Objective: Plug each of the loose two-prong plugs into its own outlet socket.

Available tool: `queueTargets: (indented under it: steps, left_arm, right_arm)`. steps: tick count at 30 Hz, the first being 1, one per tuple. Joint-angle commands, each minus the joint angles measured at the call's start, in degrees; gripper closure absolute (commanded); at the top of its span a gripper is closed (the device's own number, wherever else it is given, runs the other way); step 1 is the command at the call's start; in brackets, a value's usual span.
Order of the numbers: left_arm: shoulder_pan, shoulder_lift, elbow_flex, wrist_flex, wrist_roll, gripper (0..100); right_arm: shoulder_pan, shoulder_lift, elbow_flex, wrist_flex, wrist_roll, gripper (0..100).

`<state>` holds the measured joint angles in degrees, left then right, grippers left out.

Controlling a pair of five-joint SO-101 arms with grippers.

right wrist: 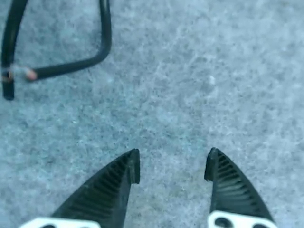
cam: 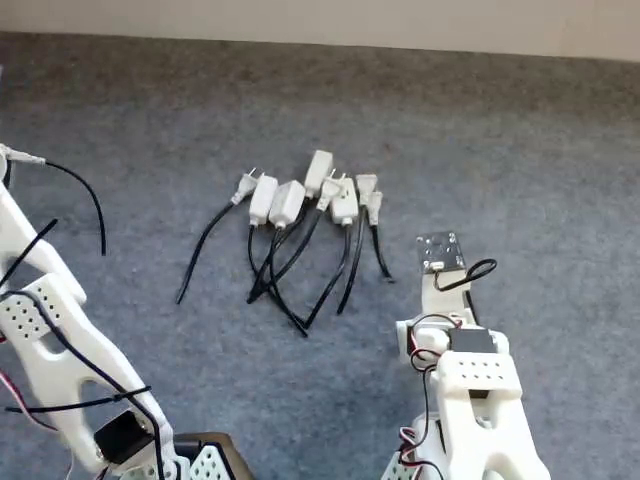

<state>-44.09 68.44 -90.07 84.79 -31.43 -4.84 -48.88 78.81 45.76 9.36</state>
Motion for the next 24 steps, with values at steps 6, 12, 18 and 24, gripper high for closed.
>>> queueTargets:
  steps: [6, 12, 18, 24]
  left_arm:
    - [-1.89, 1.98, -2.68, -7.91, 6.51, 81]
    - [-1.98, 1.98, -2.68, -6.33, 6.59, 70]
    - [-1.63, 1.63, -4.18, -1.76, 6.51, 70]
    - [5.32, -4.79, -3.74, 18.81, 7.91, 72]
  right_arm:
    - [0.57, -0.75, -0.22, -0.84, -0.44, 77.4]
    - [0.57, -0.75, -0.22, -0.84, -0.44, 77.4]
    - [0.57, -0.75, -0.22, -0.84, -0.44, 77.4]
    - [0.57, -0.75, -0.22, -0.84, -0.44, 77.4]
